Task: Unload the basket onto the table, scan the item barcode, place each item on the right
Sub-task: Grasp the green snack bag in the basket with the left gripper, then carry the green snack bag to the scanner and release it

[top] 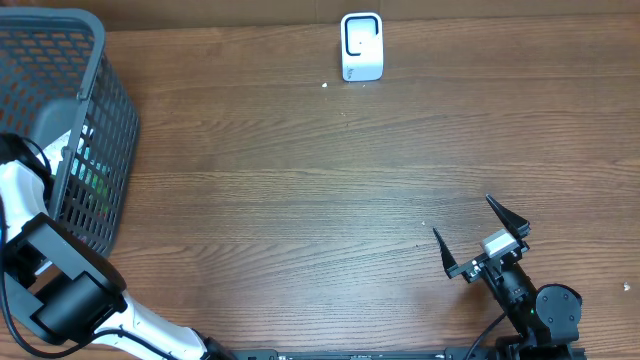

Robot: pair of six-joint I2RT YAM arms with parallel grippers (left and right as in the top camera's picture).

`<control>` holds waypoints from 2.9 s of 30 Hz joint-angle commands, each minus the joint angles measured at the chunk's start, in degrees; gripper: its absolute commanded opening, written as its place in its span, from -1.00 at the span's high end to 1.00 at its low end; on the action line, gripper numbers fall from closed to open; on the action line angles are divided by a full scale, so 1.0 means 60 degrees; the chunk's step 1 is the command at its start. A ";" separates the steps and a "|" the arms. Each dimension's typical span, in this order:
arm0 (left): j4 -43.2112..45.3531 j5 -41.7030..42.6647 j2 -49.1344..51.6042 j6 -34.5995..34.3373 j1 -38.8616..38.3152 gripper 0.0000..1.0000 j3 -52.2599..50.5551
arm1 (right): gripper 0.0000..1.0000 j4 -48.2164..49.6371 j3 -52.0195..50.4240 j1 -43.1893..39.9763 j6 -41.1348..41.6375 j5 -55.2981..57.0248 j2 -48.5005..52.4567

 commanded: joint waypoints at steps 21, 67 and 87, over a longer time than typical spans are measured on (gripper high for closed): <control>-0.3526 0.0492 0.0066 0.1497 0.0073 -1.00 0.4987 | -1.00 0.0055 -0.0102 0.0062 0.0117 0.0062 -0.0076; 0.2994 0.0419 0.0055 0.3217 0.0419 0.92 -0.2728 | -1.00 0.0055 -0.0102 0.0062 0.0117 0.0062 -0.0076; -0.4379 0.2229 -0.0018 0.2648 0.0408 0.92 0.7369 | -1.00 0.0055 -0.0098 0.0062 0.0117 0.0062 -0.0076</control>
